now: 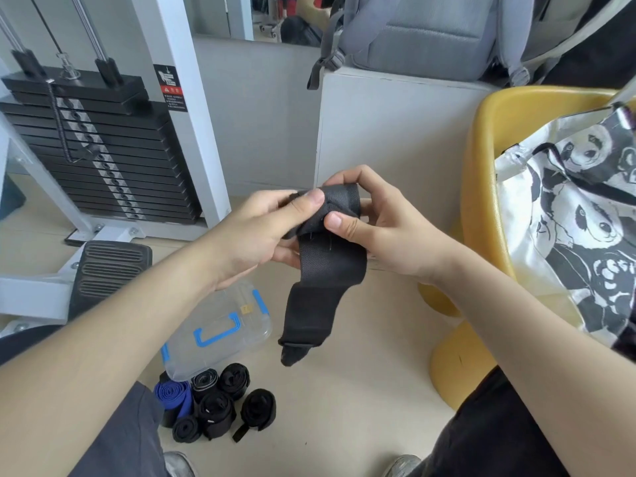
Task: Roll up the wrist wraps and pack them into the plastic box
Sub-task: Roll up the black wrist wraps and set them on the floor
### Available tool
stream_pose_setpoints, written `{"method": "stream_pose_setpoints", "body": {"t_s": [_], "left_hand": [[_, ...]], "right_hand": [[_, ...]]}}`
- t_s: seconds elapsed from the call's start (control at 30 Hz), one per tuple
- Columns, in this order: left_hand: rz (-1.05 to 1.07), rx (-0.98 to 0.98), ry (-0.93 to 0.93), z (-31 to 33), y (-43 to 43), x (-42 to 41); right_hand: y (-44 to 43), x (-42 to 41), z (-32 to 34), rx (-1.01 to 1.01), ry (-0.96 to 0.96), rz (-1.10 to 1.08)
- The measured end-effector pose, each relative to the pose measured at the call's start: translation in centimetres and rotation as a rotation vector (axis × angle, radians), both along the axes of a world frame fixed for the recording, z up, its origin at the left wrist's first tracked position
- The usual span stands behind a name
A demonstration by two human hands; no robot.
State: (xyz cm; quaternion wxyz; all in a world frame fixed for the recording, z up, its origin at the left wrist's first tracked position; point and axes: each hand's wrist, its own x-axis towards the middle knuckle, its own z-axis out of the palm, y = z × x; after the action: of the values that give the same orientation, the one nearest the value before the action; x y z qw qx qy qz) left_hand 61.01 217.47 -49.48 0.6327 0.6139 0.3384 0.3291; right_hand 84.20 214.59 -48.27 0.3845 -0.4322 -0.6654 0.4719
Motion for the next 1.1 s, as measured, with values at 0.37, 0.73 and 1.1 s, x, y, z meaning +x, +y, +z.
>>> {"method": "stream_pose_setpoints", "body": {"t_s": [0.37, 0.73, 1.1], "left_hand": [[0.201, 0.415, 0.128, -0.3, -0.2, 0.1], [0.022, -0.039, 0.124, 1.0, -0.5, -0.2], [0.249, 0.176, 0.119, 0.4, -1.0, 0.9]], "right_hand": [[0.2, -0.5, -0.1, -0.242, 0.220, 0.004], [0.1, -1.4, -1.1, -0.091, 0.045, -0.021], [0.9, -2.0, -0.5, -0.098, -0.077, -0.216]]}}
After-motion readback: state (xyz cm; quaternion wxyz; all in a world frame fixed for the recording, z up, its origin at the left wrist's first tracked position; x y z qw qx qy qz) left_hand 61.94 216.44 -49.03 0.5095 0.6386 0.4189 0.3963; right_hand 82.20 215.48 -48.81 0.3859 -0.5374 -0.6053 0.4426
